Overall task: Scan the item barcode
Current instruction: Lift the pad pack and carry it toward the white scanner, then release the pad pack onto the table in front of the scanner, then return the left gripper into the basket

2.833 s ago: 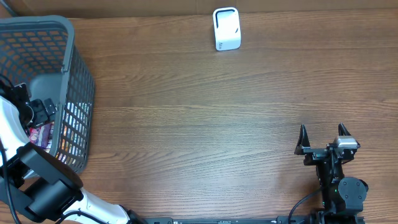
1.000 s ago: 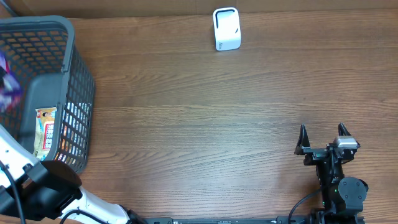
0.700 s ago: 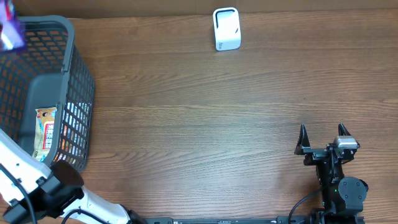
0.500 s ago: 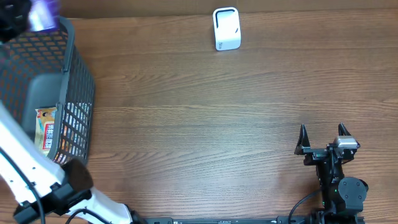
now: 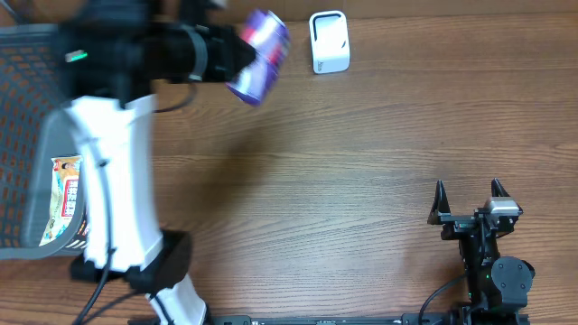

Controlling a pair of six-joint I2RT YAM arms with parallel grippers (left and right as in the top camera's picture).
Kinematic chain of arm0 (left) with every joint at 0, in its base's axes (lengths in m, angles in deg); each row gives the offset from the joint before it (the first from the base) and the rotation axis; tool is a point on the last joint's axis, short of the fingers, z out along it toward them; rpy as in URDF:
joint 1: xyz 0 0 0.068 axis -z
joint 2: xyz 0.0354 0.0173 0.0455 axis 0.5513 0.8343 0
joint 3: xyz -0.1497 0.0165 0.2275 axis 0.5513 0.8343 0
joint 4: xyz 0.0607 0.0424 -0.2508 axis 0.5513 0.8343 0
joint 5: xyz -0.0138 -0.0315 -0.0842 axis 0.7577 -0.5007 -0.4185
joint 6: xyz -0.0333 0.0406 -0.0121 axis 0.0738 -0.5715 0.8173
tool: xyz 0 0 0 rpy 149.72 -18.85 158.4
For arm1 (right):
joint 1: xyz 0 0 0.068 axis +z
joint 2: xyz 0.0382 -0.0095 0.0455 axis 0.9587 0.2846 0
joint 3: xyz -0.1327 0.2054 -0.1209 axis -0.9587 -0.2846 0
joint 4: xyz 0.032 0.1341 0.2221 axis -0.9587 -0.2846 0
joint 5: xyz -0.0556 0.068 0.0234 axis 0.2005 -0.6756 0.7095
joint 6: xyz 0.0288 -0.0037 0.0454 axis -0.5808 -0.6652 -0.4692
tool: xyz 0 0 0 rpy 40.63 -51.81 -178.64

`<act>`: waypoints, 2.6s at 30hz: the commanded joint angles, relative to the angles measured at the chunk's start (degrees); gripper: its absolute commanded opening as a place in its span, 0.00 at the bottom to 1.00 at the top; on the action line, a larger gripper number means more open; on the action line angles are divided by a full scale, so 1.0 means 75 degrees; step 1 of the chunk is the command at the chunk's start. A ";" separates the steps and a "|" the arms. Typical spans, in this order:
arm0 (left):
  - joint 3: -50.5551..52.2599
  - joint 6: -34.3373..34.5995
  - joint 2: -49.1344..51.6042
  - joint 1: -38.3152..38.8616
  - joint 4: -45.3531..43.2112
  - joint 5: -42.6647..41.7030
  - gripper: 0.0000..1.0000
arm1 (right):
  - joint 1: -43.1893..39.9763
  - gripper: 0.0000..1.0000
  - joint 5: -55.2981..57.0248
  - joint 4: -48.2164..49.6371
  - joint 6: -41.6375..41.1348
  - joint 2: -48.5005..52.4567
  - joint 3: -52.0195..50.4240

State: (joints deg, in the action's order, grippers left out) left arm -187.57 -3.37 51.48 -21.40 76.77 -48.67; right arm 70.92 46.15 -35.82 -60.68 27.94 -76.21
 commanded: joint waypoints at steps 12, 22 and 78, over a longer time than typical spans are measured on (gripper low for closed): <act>-0.0064 0.0685 0.3687 0.2326 0.0382 0.2090 0.04 | -0.0006 1.00 0.0050 0.0047 -0.0017 -0.0070 -0.0076; -0.0105 0.0679 0.3267 0.2407 0.0382 0.1836 0.75 | -0.0006 1.00 0.0050 0.0050 -0.0017 -0.0070 -0.0079; 0.1818 0.0090 0.1233 -0.7321 0.0382 0.2594 0.99 | -0.0006 1.00 0.0050 0.0047 -0.0017 -0.0070 -0.0079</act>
State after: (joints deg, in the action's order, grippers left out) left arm -175.86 -0.82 60.81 -76.26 79.46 -32.12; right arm 70.92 46.17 -35.82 -60.68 27.94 -76.21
